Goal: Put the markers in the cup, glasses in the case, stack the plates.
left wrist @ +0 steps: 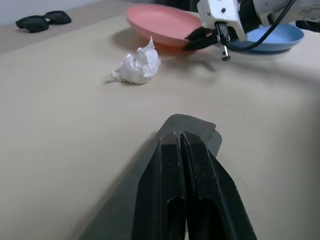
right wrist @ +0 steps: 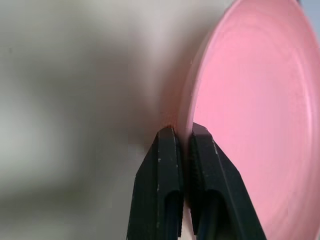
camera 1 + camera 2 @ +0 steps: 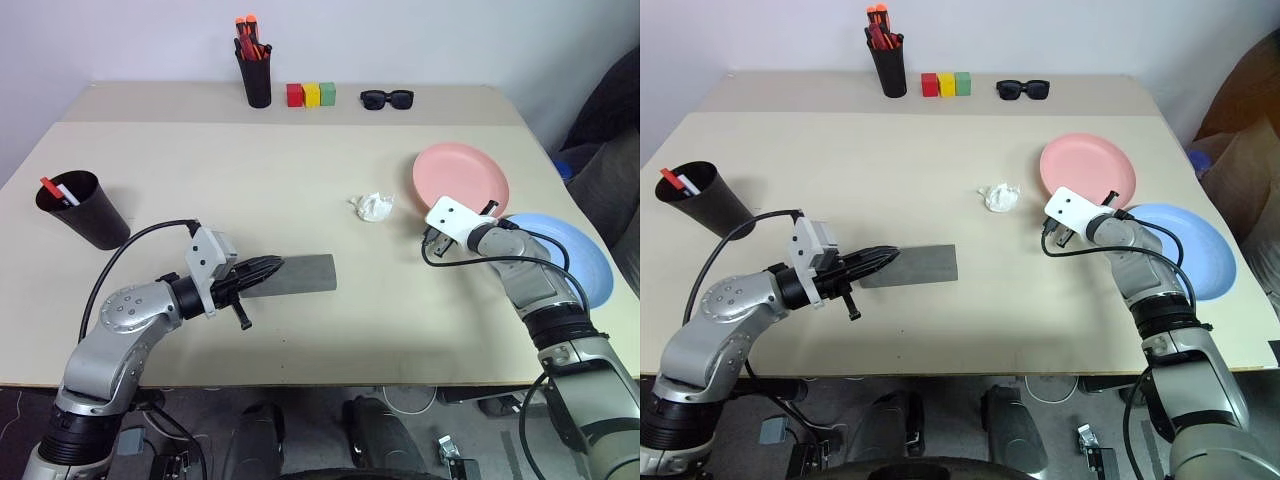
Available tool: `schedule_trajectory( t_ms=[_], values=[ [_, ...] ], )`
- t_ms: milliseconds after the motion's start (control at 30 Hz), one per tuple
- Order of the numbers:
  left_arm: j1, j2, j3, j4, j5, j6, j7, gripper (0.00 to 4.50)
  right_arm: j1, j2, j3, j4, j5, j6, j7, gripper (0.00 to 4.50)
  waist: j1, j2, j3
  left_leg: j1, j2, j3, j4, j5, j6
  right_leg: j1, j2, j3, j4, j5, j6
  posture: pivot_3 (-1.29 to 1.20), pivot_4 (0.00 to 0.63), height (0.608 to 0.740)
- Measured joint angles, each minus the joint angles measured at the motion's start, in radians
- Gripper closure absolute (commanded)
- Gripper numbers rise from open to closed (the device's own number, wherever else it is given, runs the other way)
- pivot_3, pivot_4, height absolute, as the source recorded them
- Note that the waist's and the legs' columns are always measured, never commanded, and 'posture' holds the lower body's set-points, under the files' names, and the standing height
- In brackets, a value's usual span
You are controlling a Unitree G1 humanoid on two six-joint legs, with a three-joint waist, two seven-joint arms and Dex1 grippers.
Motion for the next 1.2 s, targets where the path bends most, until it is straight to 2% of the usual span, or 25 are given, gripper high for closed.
schedule_trajectory(
  t_ms=[133,333,467,567,667,733,867,1000,1100,1200],
  values=[
    [-0.023,-0.017,-0.025,0.011,0.003,-0.001,-0.001,4.47,0.053,-0.062,-0.038,-0.157,0.008,-0.029,0.011,4.47,0.008,0.001,0.000,-0.001,0.000,0.000,0.000,0.000,0.000,0.000,0.000,0.000,0.000,0.000,0.000,0.00,0.150,0.722],
    [-0.066,-0.021,-0.053,0.069,0.010,-0.010,-0.030,4.47,0.269,-0.245,-0.241,-0.412,0.103,0.057,0.145,4.47,0.029,0.001,0.000,0.000,-0.001,0.000,0.000,0.000,0.000,0.000,0.000,0.000,-0.001,0.000,0.000,0.00,0.150,0.722],
    [-0.115,-0.018,-0.091,0.119,0.019,-0.036,-0.092,4.47,0.592,-0.346,-0.435,-0.524,0.140,0.134,0.255,4.47,0.046,0.002,0.000,0.000,-0.001,0.000,0.000,0.000,0.000,0.002,-0.001,0.000,-0.002,-0.001,0.001,0.00,0.150,0.722],
    [-0.153,-0.028,-0.107,0.163,0.037,-0.053,-0.116,4.47,0.688,-0.346,-0.496,-0.558,0.163,0.200,0.296,3.45,0.028,0.003,-0.001,0.001,-0.001,0.000,0.001,0.000,0.000,0.002,0.000,0.002,-0.002,-0.001,0.000,0.00,0.150,0.722],
    [-0.182,-0.039,-0.129,0.174,0.040,-0.073,-0.133,4.47,0.726,-0.346,-0.505,-0.594,0.170,0.220,0.313,1.91,0.016,0.003,-0.001,0.005,-0.002,-0.001,0.000,0.000,0.000,0.004,0.001,0.003,-0.002,-0.001,0.000,0.00,0.150,0.722],
    [-0.182,-0.038,-0.132,0.184,0.047,-0.082,-0.139,4.47,0.718,-0.344,-0.505,-0.613,0.174,0.227,0.310,0.89,0.009,0.004,-0.002,0.005,-0.002,-0.001,0.000,0.000,0.000,0.004,0.001,0.003,-0.001,-0.001,0.000,0.00,0.150,0.722],
    [-0.177,-0.037,-0.132,0.187,0.056,-0.087,-0.138,4.47,0.571,-0.275,-0.467,-0.667,0.226,0.237,0.289,0.89,-0.004,0.004,-0.002,0.005,-0.002,-0.002,0.000,0.000,0.000,0.004,0.002,0.003,-0.001,-0.001,0.001,0.00,0.150,0.722],
    [-0.147,-0.029,-0.120,0.175,0.058,-0.087,-0.123,4.47,0.392,-0.146,-0.337,-0.681,0.272,0.257,0.277,0.89,0.000,0.003,-0.001,0.005,-0.002,-0.003,0.000,0.000,0.000,0.004,0.001,0.003,-0.001,-0.001,0.001,0.00,0.150,0.722],
    [-0.130,-0.027,-0.115,0.161,0.059,-0.082,-0.104,4.47,0.264,-0.001,-0.207,-0.618,0.275,0.256,0.247,0.89,-0.001,0.003,-0.001,0.004,-0.003,-0.002,0.000,0.000,0.000,0.004,0.001,0.003,-0.001,0.000,0.001,0.00,0.150,0.722],
    [-0.108,-0.024,-0.101,0.126,0.058,-0.078,-0.079,4.47,0.148,0.105,-0.089,-0.465,0.227,0.207,0.195,0.89,0.005,0.003,-0.001,0.003,-0.004,-0.002,0.000,0.000,0.000,0.003,0.000,0.003,0.000,-0.001,0.001,0.00,0.150,0.722]
  ],
)
